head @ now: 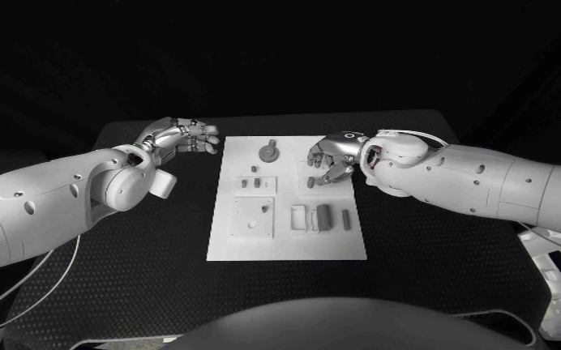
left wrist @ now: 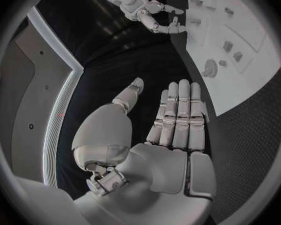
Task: Assemble the parts on the task board
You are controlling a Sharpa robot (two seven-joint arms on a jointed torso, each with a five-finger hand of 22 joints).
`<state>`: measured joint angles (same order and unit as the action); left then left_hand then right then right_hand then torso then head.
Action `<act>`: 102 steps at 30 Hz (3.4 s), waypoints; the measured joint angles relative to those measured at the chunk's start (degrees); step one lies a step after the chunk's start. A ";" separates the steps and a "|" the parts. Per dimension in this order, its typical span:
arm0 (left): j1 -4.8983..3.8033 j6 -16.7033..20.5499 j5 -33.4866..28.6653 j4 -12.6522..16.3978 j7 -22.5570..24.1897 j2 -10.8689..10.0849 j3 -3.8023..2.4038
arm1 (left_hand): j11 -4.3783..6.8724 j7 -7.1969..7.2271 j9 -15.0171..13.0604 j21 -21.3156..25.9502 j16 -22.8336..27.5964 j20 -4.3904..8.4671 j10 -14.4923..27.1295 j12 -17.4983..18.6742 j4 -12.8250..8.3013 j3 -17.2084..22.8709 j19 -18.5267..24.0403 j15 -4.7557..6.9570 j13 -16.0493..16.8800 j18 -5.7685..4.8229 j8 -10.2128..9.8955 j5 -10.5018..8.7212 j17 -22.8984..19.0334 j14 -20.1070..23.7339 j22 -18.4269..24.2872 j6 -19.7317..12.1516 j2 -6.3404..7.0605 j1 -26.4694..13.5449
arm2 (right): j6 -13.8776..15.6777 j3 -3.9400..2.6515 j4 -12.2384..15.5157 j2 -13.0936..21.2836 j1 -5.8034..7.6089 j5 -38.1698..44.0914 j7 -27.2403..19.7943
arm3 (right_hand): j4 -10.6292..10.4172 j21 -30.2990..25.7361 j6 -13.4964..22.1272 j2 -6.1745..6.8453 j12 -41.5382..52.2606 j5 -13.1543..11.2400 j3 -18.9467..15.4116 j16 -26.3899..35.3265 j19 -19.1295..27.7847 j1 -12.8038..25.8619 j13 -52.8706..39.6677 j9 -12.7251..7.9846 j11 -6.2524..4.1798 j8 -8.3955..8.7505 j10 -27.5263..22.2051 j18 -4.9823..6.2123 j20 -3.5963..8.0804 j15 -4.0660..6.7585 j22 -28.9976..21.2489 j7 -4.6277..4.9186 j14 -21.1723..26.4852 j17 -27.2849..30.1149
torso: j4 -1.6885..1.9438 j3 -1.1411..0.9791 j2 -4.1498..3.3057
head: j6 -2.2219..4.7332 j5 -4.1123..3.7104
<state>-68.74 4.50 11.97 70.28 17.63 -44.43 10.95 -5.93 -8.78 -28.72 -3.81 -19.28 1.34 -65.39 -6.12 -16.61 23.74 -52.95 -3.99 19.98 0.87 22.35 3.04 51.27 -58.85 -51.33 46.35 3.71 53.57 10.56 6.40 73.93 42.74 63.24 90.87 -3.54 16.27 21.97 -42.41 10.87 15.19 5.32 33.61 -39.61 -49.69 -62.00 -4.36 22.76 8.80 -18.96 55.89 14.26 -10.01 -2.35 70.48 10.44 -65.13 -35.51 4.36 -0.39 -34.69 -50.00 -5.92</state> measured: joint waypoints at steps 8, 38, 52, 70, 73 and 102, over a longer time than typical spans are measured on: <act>0.07 -0.07 -0.45 -0.14 0.00 0.05 0.00 | -0.30 -0.21 0.19 0.00 0.26 0.00 0.30 0.00 -0.01 -0.31 0.00 0.00 -0.23 0.00 0.00 0.00 -0.14 0.00 0.36 -0.21 -0.03 0.03 | 1.50 0.03 -2.50 -2.45 -1.61 2.18 1.23 | 0.00 0.68 -0.24 -0.59 -0.55 0.00 0.00 -1.82 -1.92 -0.59 0.00 0.00 -0.57 0.00 1.00 0.00 0.71 0.49 0.69 -0.23 -1.70 -1.53 | 0.08 0.02 -0.01 | 0.00 0.17; 0.21 -0.70 -0.67 -0.89 -0.87 0.29 0.00 | -0.71 -0.21 0.46 0.00 0.48 0.00 0.71 0.00 0.26 -0.57 -0.41 0.00 -0.55 0.00 0.23 0.00 -0.26 0.00 0.93 -0.21 -0.79 0.01 | 1.85 0.06 -3.70 -4.14 -2.30 3.54 1.34 | 0.08 1.41 -6.80 -6.21 -0.12 0.00 3.57 -6.31 -5.40 -2.10 -2.29 0.62 -2.55 -3.01 6.70 0.00 2.12 2.31 3.07 -0.98 -3.53 -5.24 | 0.03 0.00 -0.01 | 0.00 0.18; 0.23 -0.85 -0.68 -1.02 -1.15 0.32 0.00 | -0.71 -0.28 0.51 0.00 0.48 0.00 0.71 0.00 0.10 -0.73 -0.41 0.00 -0.61 0.00 0.23 0.00 -0.30 0.00 1.03 -0.28 -0.78 0.02 | 1.25 0.18 -4.09 -4.62 -2.57 4.08 1.49 | 0.08 1.42 -6.80 -4.75 -0.42 0.00 3.57 -6.66 -5.60 -1.58 -2.65 0.48 -2.56 -2.67 6.69 0.00 2.33 2.31 3.72 -0.98 -3.54 -5.53 | 0.02 -0.01 -0.01 | 0.00 0.16; 0.27 -0.88 -0.70 -1.15 -1.26 0.37 0.00 | -0.71 -0.41 0.57 0.00 0.48 0.00 0.71 0.00 0.25 -0.87 -0.41 0.00 -0.65 0.00 0.23 0.00 -0.30 0.00 1.13 -0.41 -1.00 -0.20 | 1.51 0.26 -3.95 -4.86 -2.84 5.88 2.56 | -0.06 2.01 -11.56 -8.55 1.11 -0.12 7.08 -8.55 -8.19 -2.36 -4.93 1.29 -4.30 -4.12 11.92 -0.01 3.22 4.08 4.47 -2.62 -5.45 -6.27 | 0.02 -0.03 -0.01 | 0.00 0.16; 0.28 -0.88 -0.70 -1.16 -1.28 0.37 0.00 | -0.71 -0.42 0.57 0.00 0.48 0.00 0.71 0.00 0.25 -0.87 -0.41 0.00 -0.65 0.00 0.23 0.00 -0.30 0.00 1.14 -0.41 -1.00 -0.20 | 1.87 0.26 -3.90 -4.86 -2.84 6.42 2.91 | -0.07 2.01 -12.01 -8.65 1.39 0.00 8.19 -8.86 -8.67 -2.27 -5.36 1.47 -4.33 -4.17 12.34 -0.01 3.56 4.41 4.47 -2.98 -5.79 -6.36 | 0.02 -0.03 -0.01 | 0.00 0.15; 0.33 -0.84 -0.72 -1.36 -1.44 0.22 0.00 | -0.71 -0.62 0.73 0.00 0.48 0.00 0.71 0.00 0.25 -0.87 -0.40 0.00 -0.76 0.00 0.23 0.00 -0.35 0.00 1.37 -0.62 -1.22 -0.42 | 4.20 -1.80 4.24 -0.94 -1.21 7.74 4.32 | 0.25 2.33 -13.34 -8.76 1.67 0.01 9.41 -9.63 -9.39 -2.28 -7.08 2.35 -4.21 -4.46 12.82 -0.02 3.86 4.68 4.45 -3.47 -6.46 -6.98 | 0.00 -0.01 0.00 | 0.00 0.83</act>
<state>-68.40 3.65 11.25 68.92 16.19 -44.22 10.95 -6.64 -9.40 -28.00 -3.81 -18.80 1.34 -64.68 -6.12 -16.36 22.86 -53.35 -4.00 19.22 0.87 22.58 3.04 50.93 -58.85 -49.97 45.73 2.49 53.15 14.76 4.60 78.17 41.80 62.03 98.61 0.78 16.52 24.30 -55.76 2.11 16.86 5.33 43.02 -49.24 -59.07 -64.28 -11.44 25.11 4.59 -23.42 68.70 14.24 -6.15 2.33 74.93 6.97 -71.59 -42.49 4.36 -0.40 -34.69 -50.00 -5.09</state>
